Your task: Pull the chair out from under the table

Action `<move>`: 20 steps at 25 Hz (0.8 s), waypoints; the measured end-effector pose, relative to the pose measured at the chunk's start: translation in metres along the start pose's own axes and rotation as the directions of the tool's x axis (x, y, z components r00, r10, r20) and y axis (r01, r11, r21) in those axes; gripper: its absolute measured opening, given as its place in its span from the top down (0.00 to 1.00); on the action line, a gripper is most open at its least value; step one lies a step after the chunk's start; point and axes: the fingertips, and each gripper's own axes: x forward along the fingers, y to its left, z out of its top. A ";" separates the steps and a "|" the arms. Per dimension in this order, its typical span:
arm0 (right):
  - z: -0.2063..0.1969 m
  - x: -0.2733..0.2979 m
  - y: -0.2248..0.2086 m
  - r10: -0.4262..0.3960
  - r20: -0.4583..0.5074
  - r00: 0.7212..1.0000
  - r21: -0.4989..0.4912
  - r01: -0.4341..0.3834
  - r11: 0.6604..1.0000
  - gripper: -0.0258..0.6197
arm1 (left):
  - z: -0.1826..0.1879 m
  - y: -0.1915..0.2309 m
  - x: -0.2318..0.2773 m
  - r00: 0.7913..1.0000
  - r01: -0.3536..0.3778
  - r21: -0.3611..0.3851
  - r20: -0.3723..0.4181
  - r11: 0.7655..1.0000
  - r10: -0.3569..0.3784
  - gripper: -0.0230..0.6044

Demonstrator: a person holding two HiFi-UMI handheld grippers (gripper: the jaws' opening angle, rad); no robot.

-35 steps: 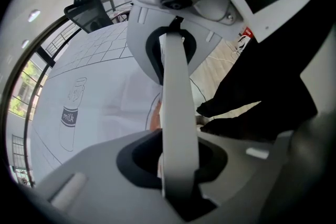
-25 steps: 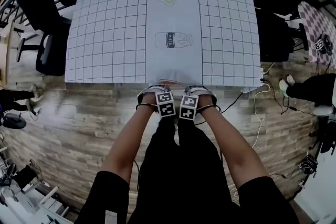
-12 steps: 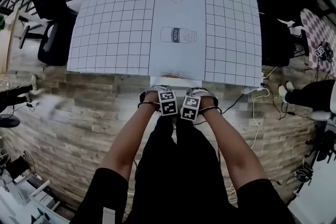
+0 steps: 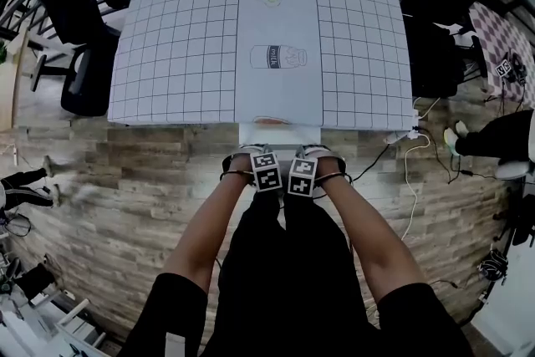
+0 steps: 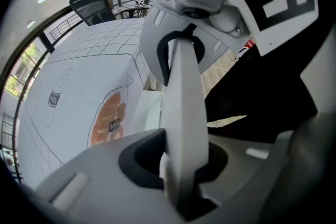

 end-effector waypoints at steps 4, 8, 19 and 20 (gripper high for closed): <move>0.001 0.000 0.008 0.005 0.004 1.000 0.012 -0.005 1.000 0.84 | -0.002 -0.008 0.001 1.000 -0.008 0.016 -0.003 1.000 0.008 0.83; 0.003 0.000 0.018 0.015 0.006 1.000 0.030 -0.015 0.999 0.84 | -0.003 -0.016 0.002 1.000 -0.017 0.038 -0.002 0.999 0.017 0.83; 0.005 -0.002 0.047 0.020 0.015 1.000 0.061 -0.021 0.998 0.84 | -0.006 -0.047 0.002 1.000 0.001 0.059 -0.003 0.998 0.000 0.83; 0.005 -0.002 0.049 0.018 0.014 1.000 0.060 -0.018 0.998 0.85 | -0.006 -0.049 0.003 1.000 0.001 0.059 -0.003 0.998 -0.001 0.83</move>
